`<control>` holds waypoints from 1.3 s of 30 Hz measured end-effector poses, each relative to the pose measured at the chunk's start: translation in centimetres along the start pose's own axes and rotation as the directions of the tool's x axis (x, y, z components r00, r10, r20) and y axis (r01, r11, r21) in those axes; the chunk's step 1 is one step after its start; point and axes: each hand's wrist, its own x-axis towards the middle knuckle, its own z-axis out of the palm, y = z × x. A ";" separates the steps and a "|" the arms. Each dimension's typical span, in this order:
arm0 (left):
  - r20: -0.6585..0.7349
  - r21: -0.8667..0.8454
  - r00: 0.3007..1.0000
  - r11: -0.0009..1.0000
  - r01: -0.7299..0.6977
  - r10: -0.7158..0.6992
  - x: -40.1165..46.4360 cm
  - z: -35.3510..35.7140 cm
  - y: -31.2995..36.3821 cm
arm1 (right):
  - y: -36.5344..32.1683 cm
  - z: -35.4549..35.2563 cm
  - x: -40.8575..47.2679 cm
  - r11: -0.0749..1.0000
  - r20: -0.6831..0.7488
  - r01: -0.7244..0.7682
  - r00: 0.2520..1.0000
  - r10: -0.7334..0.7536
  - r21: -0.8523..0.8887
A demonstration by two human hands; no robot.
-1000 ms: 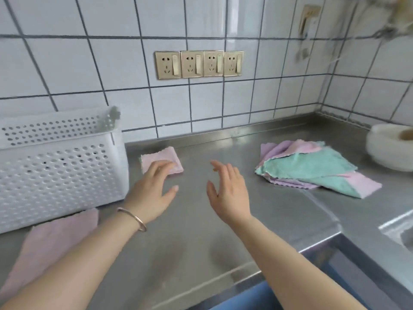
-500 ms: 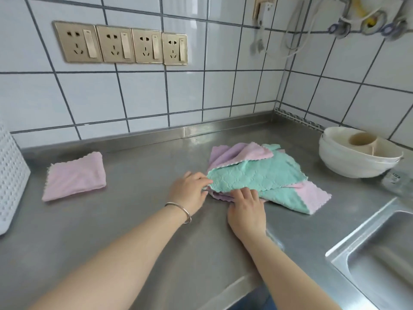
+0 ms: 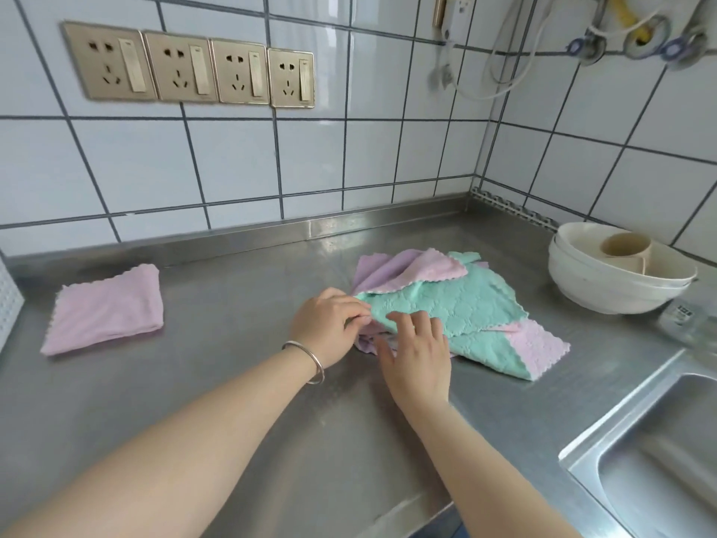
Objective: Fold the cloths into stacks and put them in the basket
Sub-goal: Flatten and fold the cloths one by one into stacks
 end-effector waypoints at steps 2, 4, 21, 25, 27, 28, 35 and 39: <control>-0.028 -0.030 1.000 1.000 0.002 -0.003 0.3 -0.9 0.7 | -0.3 -0.4 1.4 0.999 -0.022 -0.017 1.000 0.016 -0.038; -0.074 -0.066 0.997 0.998 -0.008 0.003 0.7 -1.7 1.5 | 0.1 -0.8 2.7 0.997 -0.069 -0.048 0.997 0.043 -0.068; -0.522 -0.109 0.767 0.921 0.375 -0.374 -7.9 -22.4 -7.7 | -8.1 -7.5 7.8 0.985 -0.066 0.143 0.987 -0.149 -0.096; -0.547 0.141 0.786 0.894 0.425 -0.287 -8.9 -28.1 -10.2 | -13.2 -9.1 10.3 0.983 -0.012 0.169 0.985 -0.171 -0.074; -0.554 0.227 0.801 0.885 0.407 -0.227 -8.6 -31.3 -10.5 | -15.8 -10.5 11.7 0.988 -0.022 0.152 0.988 -0.152 0.000; -0.565 0.242 0.799 0.884 0.400 -0.206 -8.4 -32.9 -10.4 | -16.8 -11.1 12.3 0.989 -0.048 0.140 0.989 -0.138 0.055; -0.619 0.292 0.785 0.937 0.191 0.033 -13.6 -38.1 -8.2 | -18.2 -15.1 8.9 0.902 -0.249 0.219 0.960 -0.130 0.373; -0.412 0.210 0.908 0.961 0.181 -0.080 -21.1 -35.4 -7.1 | -15.0 -15.3 3.7 0.909 0.045 0.221 0.967 -0.252 0.354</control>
